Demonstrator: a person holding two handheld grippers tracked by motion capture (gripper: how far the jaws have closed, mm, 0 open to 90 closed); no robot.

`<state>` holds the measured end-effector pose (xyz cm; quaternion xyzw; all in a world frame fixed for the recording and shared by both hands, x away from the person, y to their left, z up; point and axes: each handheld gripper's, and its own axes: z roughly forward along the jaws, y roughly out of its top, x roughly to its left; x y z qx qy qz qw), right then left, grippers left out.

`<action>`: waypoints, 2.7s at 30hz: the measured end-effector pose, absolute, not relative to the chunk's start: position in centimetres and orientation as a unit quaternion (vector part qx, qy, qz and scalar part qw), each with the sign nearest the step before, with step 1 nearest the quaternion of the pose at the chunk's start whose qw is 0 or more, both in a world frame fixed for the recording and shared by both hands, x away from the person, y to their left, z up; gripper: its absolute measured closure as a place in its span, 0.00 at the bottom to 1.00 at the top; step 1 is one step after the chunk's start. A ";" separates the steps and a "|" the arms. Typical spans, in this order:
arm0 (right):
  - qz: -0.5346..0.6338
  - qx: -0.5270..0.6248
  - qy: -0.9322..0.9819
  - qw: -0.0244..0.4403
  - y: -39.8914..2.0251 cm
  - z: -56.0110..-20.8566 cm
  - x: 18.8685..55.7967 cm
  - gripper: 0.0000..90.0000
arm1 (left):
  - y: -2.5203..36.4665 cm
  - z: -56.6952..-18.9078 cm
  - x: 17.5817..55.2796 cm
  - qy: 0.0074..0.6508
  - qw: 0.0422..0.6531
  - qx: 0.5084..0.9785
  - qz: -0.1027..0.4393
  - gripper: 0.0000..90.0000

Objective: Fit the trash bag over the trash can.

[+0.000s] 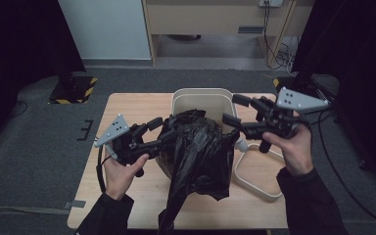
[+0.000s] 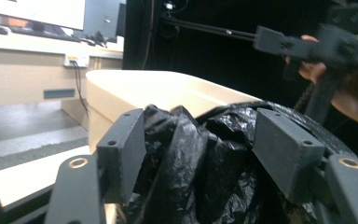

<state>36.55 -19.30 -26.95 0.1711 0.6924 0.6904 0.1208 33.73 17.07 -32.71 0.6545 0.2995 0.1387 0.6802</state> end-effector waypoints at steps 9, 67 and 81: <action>0.650 0.134 0.740 0.105 -18.6 -30.5 35.5 0.55 | 16.8 -32.5 33.0 0.310 0.676 0.658 0.116 0.70; 0.666 0.121 0.727 0.117 -16.0 -30.1 35.5 0.62 | 15.7 -30.9 33.4 0.301 0.677 0.646 0.182 0.99; 0.706 0.156 0.680 0.124 -20.4 -29.7 36.1 0.85 | 17.1 -31.8 34.4 0.327 0.682 0.631 0.174 0.98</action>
